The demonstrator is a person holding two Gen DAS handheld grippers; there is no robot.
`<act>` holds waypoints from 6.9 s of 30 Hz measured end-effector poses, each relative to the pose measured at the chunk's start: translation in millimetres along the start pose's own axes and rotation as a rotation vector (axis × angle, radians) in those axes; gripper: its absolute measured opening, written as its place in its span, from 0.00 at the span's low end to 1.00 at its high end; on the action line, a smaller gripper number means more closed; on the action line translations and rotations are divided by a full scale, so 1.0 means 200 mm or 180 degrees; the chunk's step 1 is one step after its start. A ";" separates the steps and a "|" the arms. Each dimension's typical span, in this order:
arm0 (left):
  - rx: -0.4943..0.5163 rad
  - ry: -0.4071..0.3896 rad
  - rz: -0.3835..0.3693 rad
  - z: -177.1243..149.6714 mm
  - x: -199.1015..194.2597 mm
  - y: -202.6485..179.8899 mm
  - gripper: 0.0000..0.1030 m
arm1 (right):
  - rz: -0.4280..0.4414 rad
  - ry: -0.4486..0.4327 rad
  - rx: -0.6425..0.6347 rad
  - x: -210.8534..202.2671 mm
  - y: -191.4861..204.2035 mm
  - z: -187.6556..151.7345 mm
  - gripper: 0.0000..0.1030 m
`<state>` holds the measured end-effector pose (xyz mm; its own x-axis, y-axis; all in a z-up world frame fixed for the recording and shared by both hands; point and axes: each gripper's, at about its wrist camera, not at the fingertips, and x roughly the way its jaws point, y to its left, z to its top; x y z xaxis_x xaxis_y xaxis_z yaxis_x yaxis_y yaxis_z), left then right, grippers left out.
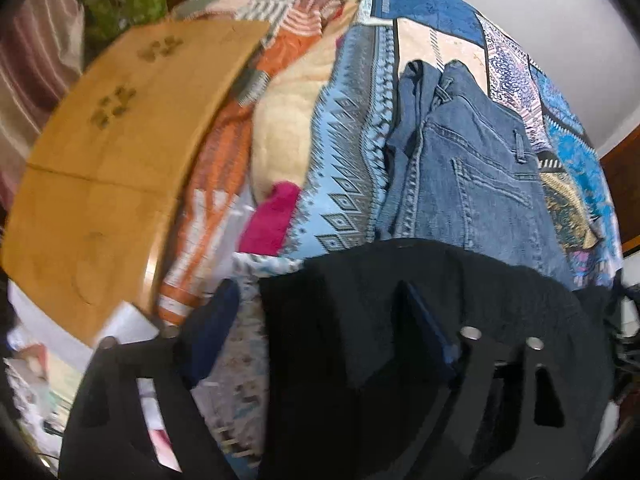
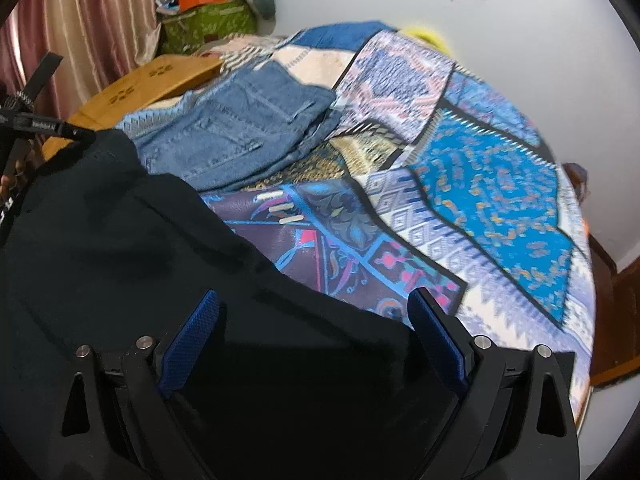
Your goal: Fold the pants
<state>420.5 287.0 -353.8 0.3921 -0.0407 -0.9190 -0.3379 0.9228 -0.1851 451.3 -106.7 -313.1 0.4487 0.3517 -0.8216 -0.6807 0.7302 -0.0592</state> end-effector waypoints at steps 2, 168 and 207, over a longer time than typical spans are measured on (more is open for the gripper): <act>-0.0091 0.0004 -0.0042 0.01 0.01 0.01 0.69 | 0.0066 0.0117 -0.0060 0.05 0.00 0.00 0.61; 0.1745 -0.0334 0.0165 -1.36 -0.78 -1.26 0.89 | -0.0309 -0.0036 0.2048 -1.03 -0.24 -1.62 0.39; 0.1806 -0.0136 0.0069 -1.33 -0.48 -1.49 0.99 | -0.0877 -0.0581 0.1430 -0.83 -0.50 -1.29 0.04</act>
<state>255.6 -86.4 -304.2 0.4285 -0.0149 -0.9034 0.1616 0.9850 0.0604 295.3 -388.7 -317.8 0.6953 0.1792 -0.6961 -0.2283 0.9733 0.0225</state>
